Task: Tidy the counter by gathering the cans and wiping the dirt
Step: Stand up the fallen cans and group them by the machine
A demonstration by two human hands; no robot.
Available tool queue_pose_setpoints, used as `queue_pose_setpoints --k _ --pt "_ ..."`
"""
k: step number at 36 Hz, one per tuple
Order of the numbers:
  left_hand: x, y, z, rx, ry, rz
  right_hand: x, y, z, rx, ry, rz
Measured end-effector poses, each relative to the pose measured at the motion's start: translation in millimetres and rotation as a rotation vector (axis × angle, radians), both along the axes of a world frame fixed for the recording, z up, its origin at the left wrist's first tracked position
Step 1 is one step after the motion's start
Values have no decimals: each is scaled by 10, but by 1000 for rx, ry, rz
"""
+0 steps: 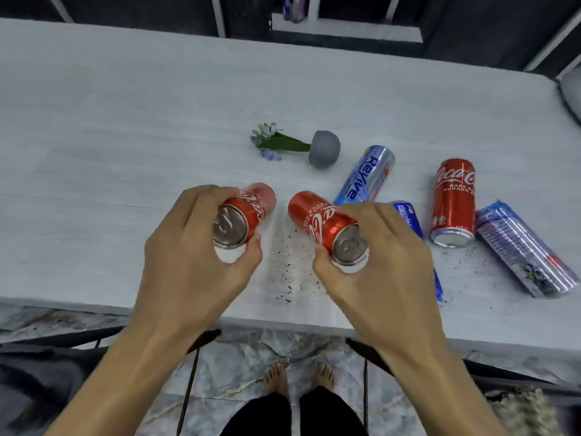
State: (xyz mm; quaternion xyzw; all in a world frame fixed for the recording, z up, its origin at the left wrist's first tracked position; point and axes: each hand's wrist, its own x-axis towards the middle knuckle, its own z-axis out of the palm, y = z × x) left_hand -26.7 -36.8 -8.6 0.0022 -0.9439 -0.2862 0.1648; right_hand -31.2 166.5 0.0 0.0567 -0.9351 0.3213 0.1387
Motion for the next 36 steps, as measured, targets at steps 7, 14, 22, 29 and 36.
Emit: queue_pose_setpoints --k 7,14,22,29,36 --pt "-223 2 401 -137 -127 -104 -299 18 415 138 -122 123" --pt "-411 44 814 -276 -371 -231 -455 57 734 264 -259 241" --pt "-436 253 1197 -402 -494 -425 -252 340 1121 301 -302 280" --pt "-481 707 1514 -526 -449 -557 -61 847 1505 271 -331 261" --pt "-652 1471 1711 -615 -332 -726 -69 1581 1644 333 -344 110"
